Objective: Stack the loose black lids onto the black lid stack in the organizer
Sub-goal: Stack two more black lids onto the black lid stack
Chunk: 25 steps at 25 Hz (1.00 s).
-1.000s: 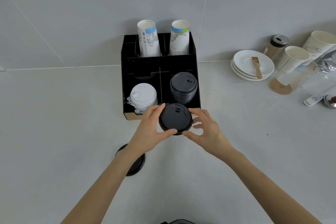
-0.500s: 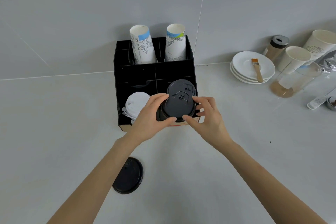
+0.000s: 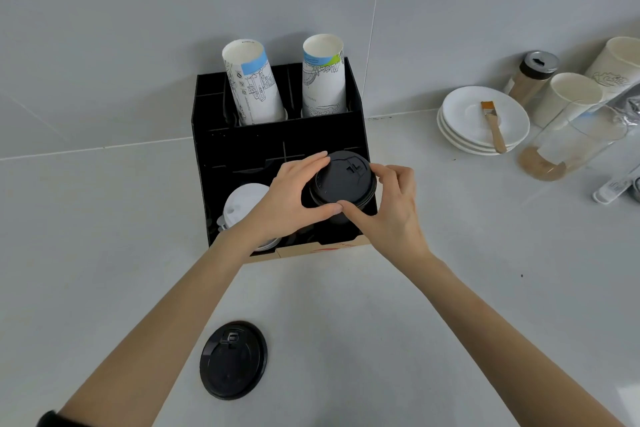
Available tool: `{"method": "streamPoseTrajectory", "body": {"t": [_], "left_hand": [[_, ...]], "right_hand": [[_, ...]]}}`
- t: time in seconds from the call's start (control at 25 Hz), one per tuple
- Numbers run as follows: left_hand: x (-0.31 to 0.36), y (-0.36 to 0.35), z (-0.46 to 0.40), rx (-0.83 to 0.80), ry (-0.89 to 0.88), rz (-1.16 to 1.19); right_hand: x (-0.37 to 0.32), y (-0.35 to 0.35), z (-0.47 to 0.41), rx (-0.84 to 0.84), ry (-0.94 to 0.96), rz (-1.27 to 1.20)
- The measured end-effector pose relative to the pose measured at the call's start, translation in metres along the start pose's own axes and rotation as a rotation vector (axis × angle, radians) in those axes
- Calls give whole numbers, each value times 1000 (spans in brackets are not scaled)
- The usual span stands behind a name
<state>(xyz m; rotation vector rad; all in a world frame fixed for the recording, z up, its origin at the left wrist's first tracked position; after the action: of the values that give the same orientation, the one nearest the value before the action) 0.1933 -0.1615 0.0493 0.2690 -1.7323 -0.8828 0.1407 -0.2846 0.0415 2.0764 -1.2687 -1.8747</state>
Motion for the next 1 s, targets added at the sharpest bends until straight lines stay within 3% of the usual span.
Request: {"method": "streamPoseTrajectory", "body": {"t": [0.48,1.0], "left_hand": [[-13,-10,-25,18,-43,-28],[-15,-14,-24,20,-22,-61]], "right_hand": [[13,-19,-1,72,-66,61],[11,-21,1,23,-68,107]]}}
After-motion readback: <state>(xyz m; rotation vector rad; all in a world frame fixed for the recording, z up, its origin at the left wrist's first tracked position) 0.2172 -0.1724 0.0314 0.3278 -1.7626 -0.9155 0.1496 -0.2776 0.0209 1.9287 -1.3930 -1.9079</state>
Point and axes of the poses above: each hand's wrist, its own z-axis away from the middle knuckle, its own y-axis out of the back of the hand, x = y × z, the point moved 9 cm from there along -z, towards the middle knuckle, and after that the axes turned 13 degrees about x, right-handed, at the moved point
